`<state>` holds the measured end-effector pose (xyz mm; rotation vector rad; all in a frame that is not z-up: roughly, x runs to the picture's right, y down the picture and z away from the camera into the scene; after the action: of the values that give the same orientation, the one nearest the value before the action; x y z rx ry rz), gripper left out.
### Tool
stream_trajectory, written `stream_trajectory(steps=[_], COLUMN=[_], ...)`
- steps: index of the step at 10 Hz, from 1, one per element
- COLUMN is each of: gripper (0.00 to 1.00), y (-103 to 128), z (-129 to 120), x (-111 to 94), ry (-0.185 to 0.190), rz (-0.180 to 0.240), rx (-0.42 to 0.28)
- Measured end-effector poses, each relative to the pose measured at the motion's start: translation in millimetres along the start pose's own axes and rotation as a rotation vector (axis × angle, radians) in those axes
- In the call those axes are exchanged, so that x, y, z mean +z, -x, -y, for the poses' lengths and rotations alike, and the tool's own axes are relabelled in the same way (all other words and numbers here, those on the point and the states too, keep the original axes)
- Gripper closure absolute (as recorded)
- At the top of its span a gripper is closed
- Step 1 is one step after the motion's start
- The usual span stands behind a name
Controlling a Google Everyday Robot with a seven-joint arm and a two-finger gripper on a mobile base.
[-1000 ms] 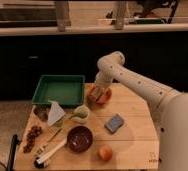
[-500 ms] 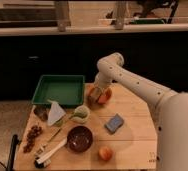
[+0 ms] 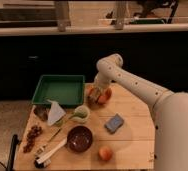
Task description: Place eraser in red bowl
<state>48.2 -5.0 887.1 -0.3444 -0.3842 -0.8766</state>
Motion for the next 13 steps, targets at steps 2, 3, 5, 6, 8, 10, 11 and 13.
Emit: stream_trajectory(steps=[2,3,5,6,8,10,11,13], gripper=[0.66,0.56,0.33,0.24,0.2,0.2,0.2,0.2], y=[-6,-10,-19,-23,-32,-40,-43,-49], z=[1,3,6,6,5,1,-1,-3], x=[-3,-2,0,1,6,8,9,5], ry=[-0.006,-0.012,-0.024,-0.026,-0.027,-0.028,-0.03,-0.043], rz=[-0.011,-0.017,-0.027,-0.03,-0.031,-0.032,-0.033,-0.041], rx=[0.019,0.031,0.059,0.071,0.097,0.124,0.135,0.155])
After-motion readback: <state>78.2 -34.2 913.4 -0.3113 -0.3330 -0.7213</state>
